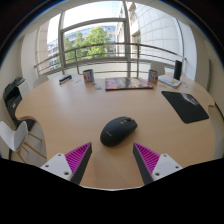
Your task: Arrange mouse
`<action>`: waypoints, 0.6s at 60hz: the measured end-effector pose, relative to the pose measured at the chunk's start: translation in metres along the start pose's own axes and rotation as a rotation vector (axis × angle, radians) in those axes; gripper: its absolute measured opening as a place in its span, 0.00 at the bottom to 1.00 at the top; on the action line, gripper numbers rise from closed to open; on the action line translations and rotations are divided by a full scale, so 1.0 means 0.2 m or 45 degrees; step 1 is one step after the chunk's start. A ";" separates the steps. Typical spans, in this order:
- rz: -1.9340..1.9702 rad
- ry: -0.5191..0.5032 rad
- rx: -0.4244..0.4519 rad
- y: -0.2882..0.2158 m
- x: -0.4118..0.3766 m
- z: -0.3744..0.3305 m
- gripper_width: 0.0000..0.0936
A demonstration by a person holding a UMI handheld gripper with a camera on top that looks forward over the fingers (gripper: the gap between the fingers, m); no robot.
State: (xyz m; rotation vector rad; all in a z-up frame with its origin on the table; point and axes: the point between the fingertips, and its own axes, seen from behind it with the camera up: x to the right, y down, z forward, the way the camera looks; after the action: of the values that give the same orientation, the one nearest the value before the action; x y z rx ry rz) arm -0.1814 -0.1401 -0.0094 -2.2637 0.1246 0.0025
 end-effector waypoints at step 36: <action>-0.118 0.003 -0.003 -0.29 -0.07 0.41 0.44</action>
State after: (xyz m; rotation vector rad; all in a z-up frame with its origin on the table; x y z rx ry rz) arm -0.1877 -0.0393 -0.0169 -2.2701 0.0210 -0.0496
